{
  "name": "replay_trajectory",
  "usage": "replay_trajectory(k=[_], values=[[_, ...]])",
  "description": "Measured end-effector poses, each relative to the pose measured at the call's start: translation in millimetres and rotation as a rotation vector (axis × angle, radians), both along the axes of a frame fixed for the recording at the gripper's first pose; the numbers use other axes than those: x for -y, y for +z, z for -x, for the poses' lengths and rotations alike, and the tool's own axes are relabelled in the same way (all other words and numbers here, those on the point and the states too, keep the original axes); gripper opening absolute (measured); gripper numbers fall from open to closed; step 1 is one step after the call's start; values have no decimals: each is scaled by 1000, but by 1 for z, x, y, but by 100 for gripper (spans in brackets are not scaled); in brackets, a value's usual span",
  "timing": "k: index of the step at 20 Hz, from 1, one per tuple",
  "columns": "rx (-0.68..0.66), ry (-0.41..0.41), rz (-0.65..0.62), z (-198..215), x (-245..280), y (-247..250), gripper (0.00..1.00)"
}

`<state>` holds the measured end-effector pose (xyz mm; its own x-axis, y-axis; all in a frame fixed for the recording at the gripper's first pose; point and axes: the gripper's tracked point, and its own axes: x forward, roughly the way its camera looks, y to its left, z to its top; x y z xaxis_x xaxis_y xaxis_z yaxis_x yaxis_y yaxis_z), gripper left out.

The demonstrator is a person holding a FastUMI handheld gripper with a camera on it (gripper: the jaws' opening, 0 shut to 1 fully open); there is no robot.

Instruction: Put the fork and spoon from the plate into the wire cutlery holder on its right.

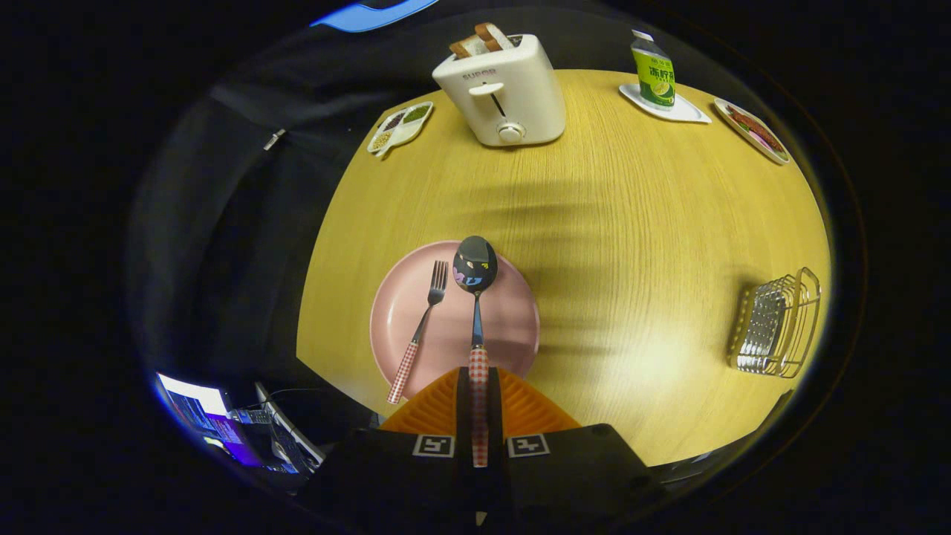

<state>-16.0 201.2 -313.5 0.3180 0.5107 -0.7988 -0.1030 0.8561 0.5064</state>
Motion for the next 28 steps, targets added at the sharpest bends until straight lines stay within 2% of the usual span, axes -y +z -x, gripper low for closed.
replay_trajectory(k=[4, 8, 11, 14, 20, 25, 28], values=[[60, 1, -15, 7, 53, 39, 11], [82, -17, 44, 19, 140, 54, 11], [61, -62, 96, 29, 202, 56, 11], [-7, -60, 162, 46, 249, 45, 11], [-203, -19, 217, 74, 286, 15, 11], [-351, 33, 240, 67, 289, -14, 11], [-404, 33, 247, 55, 286, -27, 11]])
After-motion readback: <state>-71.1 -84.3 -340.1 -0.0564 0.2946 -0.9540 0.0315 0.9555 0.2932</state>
